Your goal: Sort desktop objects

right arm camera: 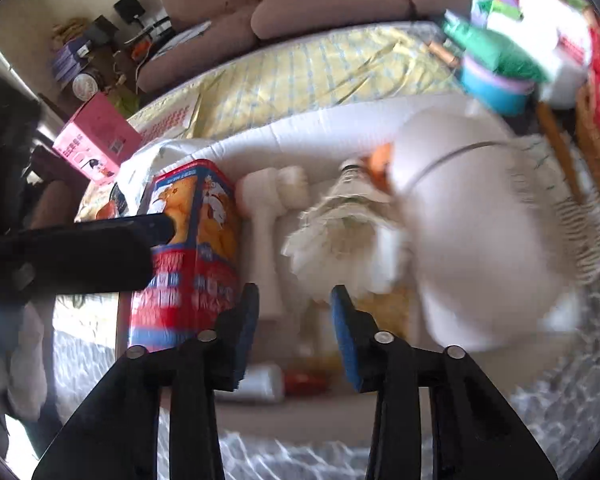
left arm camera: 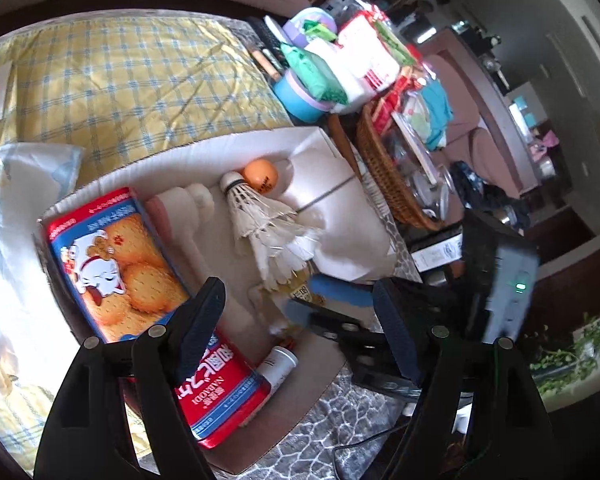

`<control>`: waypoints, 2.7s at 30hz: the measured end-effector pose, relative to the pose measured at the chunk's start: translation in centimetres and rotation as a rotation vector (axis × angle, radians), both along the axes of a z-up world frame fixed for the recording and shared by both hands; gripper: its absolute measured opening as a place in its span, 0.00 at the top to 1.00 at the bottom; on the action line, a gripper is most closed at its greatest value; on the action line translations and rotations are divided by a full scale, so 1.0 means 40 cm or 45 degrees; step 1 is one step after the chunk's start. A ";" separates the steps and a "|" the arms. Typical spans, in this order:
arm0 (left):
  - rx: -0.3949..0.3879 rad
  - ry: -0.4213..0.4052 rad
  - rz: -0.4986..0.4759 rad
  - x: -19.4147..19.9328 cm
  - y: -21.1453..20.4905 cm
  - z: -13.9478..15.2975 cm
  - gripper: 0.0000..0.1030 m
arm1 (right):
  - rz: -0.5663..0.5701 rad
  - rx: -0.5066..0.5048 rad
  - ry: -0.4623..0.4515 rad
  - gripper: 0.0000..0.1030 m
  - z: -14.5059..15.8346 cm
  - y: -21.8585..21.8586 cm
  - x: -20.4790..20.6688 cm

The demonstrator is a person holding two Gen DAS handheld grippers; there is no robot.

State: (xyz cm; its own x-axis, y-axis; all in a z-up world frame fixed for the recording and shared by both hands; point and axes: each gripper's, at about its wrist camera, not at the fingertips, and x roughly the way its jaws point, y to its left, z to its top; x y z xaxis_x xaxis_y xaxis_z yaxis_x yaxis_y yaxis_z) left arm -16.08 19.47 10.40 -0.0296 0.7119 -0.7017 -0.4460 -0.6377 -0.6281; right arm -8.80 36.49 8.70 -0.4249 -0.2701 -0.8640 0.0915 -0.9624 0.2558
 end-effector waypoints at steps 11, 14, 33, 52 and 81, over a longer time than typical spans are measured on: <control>-0.007 -0.062 0.034 -0.005 0.030 -0.026 0.28 | 0.120 0.189 -0.228 0.61 -0.102 -0.041 -0.056; 0.042 -0.104 0.062 -0.015 0.019 -0.039 0.27 | 0.137 0.117 -0.297 0.61 -0.108 -0.006 -0.043; 0.312 -0.184 0.263 -0.058 -0.068 0.010 0.16 | 0.133 -0.161 -0.230 0.60 -0.085 -0.025 -0.099; 0.315 -0.191 0.249 -0.043 -0.107 0.000 0.15 | 0.003 -0.215 0.117 0.41 0.102 0.055 -0.100; -0.299 0.203 0.684 0.208 -0.913 -0.071 0.00 | 0.263 -0.286 0.373 0.22 0.103 -0.492 0.089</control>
State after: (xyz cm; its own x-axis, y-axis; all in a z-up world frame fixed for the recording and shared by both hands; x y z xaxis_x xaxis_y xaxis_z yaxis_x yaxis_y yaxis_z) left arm -7.78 -17.04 7.56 -0.4594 0.3952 -0.7955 -0.1004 -0.9129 -0.3956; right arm -5.22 16.83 12.80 -0.5614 -0.5432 -0.6244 0.3766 -0.8395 0.3917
